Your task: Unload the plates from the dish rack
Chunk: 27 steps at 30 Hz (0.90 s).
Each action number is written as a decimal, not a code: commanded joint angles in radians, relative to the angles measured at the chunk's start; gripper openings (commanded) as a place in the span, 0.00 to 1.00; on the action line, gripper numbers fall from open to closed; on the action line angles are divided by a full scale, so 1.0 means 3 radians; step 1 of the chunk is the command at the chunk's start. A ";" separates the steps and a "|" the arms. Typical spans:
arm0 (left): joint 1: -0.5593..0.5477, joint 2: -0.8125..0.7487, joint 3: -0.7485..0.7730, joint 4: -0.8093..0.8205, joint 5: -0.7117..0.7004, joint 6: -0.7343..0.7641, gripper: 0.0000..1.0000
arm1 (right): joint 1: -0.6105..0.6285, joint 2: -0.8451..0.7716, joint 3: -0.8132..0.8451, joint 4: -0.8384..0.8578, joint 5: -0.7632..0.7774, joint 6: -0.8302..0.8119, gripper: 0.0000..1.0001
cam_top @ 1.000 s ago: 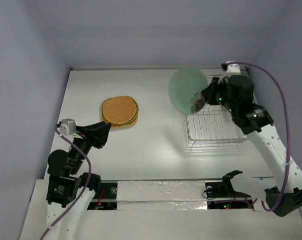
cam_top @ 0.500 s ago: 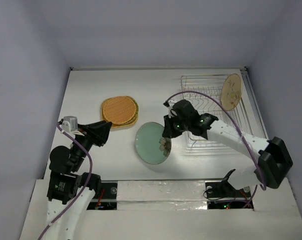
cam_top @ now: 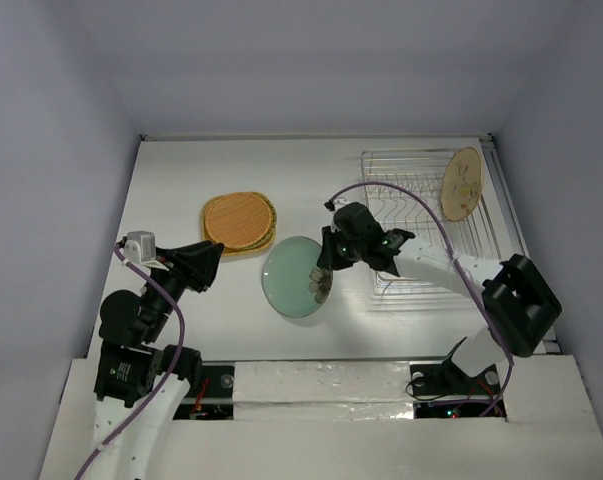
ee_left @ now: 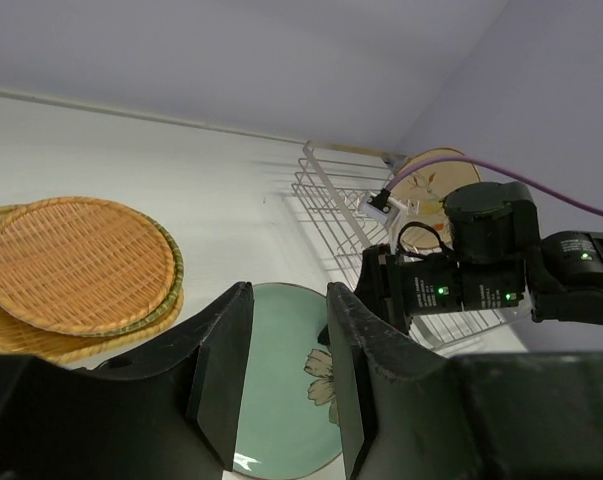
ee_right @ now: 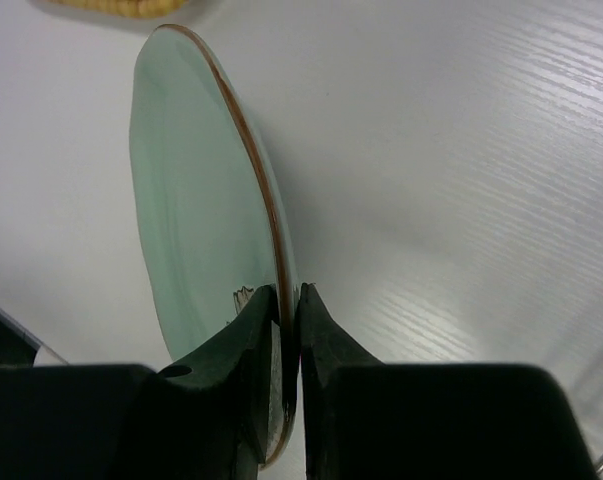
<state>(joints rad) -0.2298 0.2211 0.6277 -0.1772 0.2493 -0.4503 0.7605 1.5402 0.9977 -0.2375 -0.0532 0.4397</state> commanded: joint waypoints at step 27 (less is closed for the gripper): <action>0.0009 -0.0026 -0.0037 0.0136 0.0023 -0.0002 0.33 | -0.0014 -0.0904 0.0176 -0.0236 0.0918 0.0038 0.26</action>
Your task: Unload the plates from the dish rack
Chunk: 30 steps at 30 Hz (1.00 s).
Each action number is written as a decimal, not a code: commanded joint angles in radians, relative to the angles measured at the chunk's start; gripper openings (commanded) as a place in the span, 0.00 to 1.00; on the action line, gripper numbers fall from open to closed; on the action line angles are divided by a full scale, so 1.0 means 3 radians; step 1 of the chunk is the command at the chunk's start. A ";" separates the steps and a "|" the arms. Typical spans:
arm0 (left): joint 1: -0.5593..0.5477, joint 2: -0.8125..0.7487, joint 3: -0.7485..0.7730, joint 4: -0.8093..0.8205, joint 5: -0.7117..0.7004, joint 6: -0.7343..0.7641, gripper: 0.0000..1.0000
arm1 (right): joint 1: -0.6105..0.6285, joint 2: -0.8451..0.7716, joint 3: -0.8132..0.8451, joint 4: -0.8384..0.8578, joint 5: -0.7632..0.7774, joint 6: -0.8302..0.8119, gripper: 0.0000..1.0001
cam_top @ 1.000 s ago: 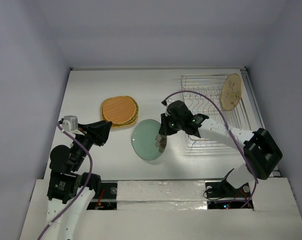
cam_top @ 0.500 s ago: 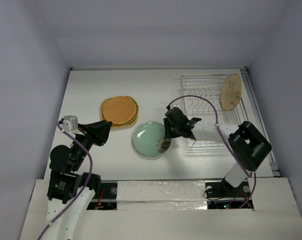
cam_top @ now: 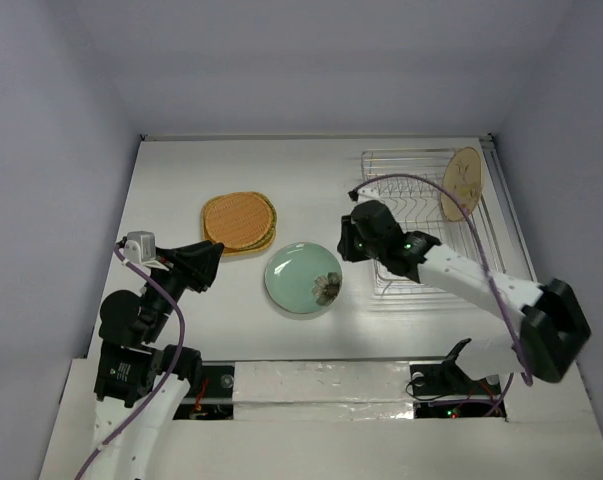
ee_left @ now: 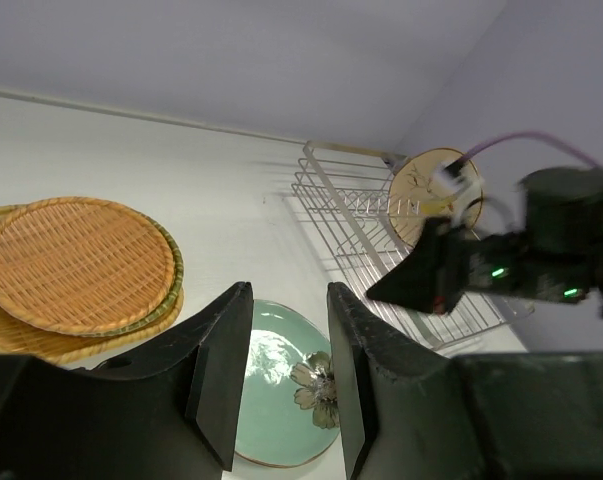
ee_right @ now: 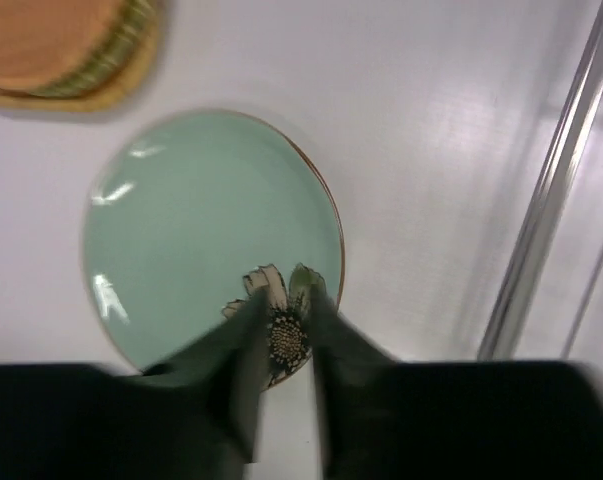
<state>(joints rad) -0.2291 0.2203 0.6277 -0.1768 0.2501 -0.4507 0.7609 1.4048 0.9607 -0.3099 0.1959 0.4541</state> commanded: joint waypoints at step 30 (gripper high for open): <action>0.0135 -0.0131 -0.0021 0.0155 0.0199 0.0066 0.18 | -0.2577 0.0655 0.1752 -0.0971 0.1576 -0.1038 0.51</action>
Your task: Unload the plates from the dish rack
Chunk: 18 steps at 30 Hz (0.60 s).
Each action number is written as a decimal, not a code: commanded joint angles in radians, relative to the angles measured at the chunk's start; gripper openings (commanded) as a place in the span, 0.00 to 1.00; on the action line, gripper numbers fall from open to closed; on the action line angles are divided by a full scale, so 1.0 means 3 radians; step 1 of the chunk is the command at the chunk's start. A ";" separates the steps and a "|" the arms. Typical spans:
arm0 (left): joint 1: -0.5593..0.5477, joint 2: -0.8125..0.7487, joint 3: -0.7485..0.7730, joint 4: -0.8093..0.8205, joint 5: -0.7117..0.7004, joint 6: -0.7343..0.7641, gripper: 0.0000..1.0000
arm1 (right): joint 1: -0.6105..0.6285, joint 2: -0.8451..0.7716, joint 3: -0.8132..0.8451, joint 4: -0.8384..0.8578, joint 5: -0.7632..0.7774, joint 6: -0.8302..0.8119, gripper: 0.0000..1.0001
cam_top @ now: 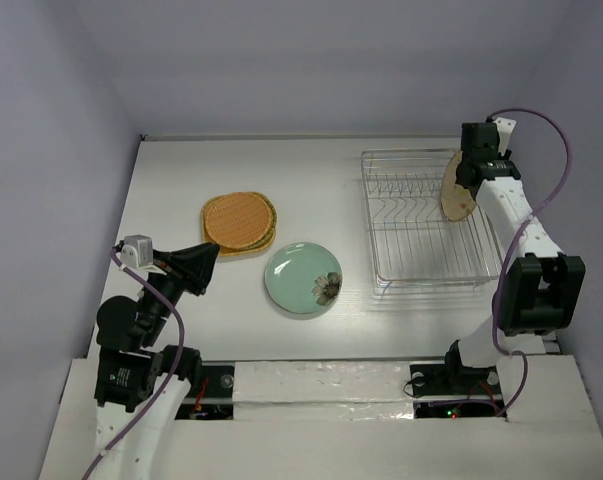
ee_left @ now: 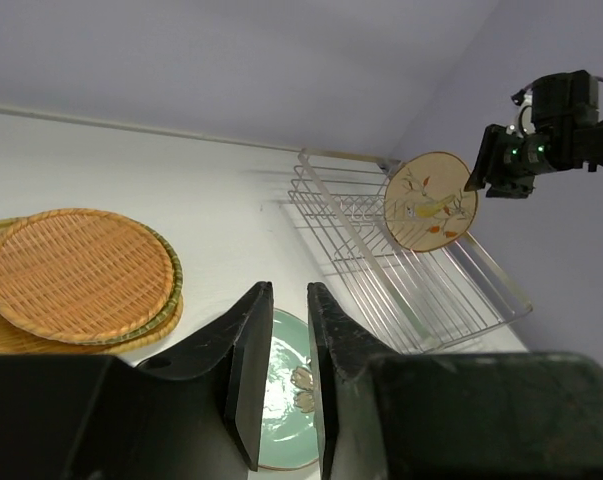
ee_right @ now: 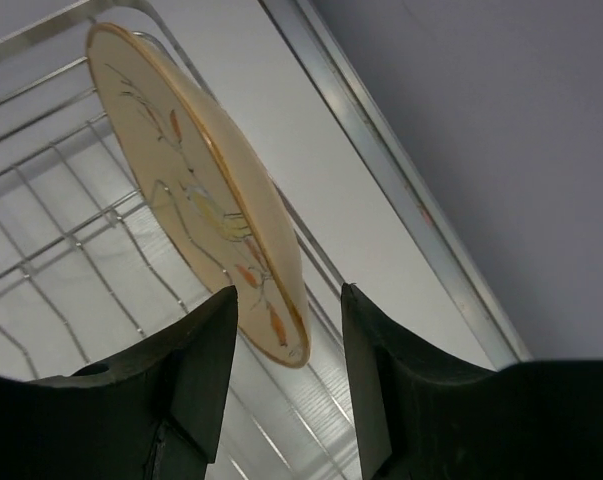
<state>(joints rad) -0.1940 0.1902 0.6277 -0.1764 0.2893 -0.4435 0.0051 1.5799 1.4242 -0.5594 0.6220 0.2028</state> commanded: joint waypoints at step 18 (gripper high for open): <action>0.0079 -0.0020 -0.0021 0.0153 0.0053 0.0036 0.20 | -0.0058 0.0236 0.0585 -0.0303 0.0248 -0.0461 0.00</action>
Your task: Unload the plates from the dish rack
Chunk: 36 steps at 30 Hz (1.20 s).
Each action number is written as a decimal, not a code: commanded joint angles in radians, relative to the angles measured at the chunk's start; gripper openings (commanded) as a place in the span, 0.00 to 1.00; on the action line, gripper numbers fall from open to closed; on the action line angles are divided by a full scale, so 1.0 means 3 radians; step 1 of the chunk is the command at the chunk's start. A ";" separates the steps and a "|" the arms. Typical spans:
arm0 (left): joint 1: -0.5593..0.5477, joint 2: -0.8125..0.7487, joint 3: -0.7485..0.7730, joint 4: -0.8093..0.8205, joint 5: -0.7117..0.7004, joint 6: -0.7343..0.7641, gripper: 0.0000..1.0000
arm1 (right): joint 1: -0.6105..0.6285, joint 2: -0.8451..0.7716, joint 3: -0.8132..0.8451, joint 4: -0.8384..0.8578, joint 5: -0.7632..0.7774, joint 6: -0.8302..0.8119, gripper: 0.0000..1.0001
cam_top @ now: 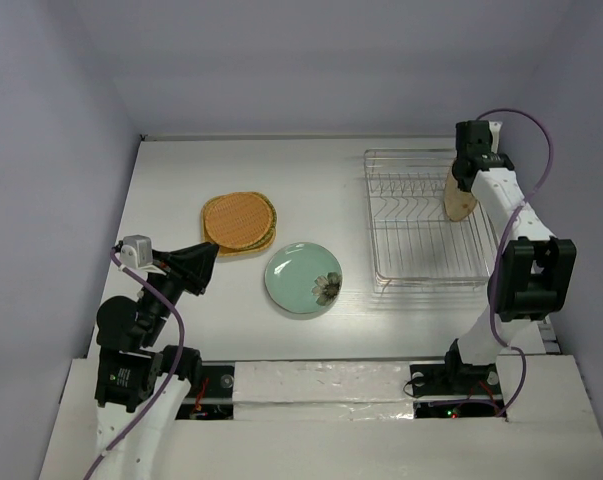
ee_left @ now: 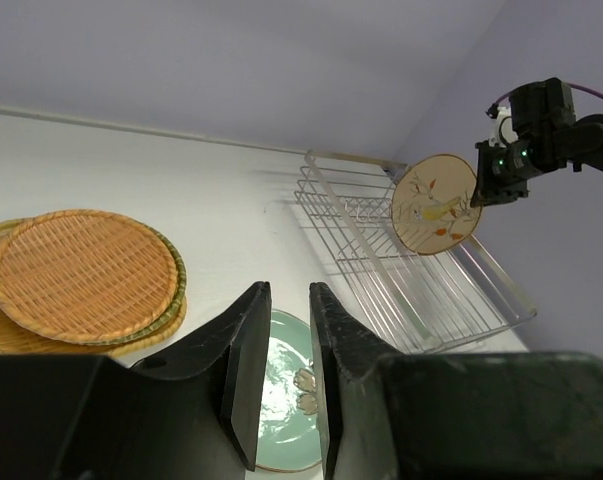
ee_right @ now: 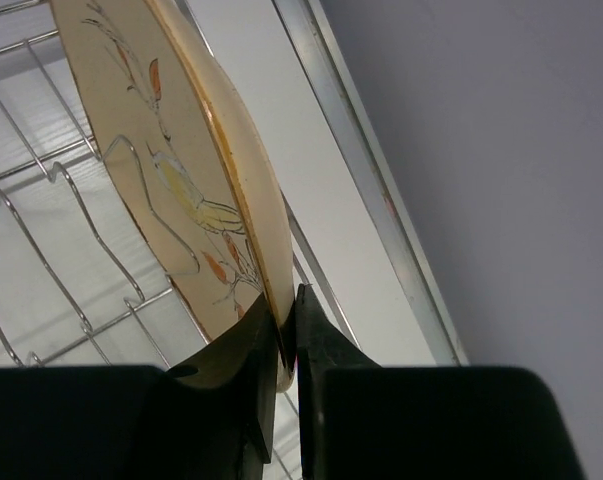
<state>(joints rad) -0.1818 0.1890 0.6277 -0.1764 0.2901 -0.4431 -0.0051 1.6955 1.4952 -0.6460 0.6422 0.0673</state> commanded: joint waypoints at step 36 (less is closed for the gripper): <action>0.0038 0.0014 -0.0032 0.0143 -0.0006 0.0015 0.23 | 0.1315 -0.1883 -0.0651 0.0700 -0.2808 0.1202 0.00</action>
<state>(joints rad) -0.1745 0.1806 0.6277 -0.1764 0.2874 -0.4431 0.3408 1.1393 1.3743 -0.6773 0.0345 0.3496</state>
